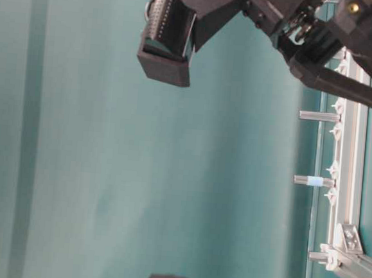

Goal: Insert the wire through the string loop located in the center.
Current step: 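Pull the USB plug leftward with the left gripper, drawing cable through the loop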

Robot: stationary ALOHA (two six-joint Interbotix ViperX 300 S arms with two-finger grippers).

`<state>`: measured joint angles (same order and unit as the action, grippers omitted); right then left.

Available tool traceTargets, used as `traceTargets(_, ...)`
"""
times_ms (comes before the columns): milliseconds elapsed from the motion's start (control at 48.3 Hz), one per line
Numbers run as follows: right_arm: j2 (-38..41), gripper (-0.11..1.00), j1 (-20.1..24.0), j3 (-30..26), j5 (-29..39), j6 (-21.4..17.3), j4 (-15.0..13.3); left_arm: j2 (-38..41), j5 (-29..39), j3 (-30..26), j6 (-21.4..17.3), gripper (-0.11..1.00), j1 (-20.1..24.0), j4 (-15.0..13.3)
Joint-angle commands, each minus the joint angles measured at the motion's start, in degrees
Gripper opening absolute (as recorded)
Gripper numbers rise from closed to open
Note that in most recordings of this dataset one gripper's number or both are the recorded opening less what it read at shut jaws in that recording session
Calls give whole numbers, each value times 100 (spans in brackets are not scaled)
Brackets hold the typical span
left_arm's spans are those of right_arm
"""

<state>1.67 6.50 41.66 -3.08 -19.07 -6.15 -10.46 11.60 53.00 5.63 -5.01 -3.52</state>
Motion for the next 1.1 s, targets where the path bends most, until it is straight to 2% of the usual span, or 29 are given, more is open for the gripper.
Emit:
traceTargets(0,-167,82,18,-88,18,-9,-9,-308,0,132,167,14,-35,0)
traceTargets(228,-167,82,18,-88,26,-9,-9,-729,26,510,378,14,-149,0)
traceTargets(435,-167,82,26,-88,18,-9,-9,-835,26,606,527,14,-149,0)
traceTargets(829,-167,82,26,-88,26,-9,-9,-624,0,615,554,14,-229,-9)
traceTargets(1077,-158,82,26,-88,26,-9,-9,-211,-141,659,668,14,-343,0)
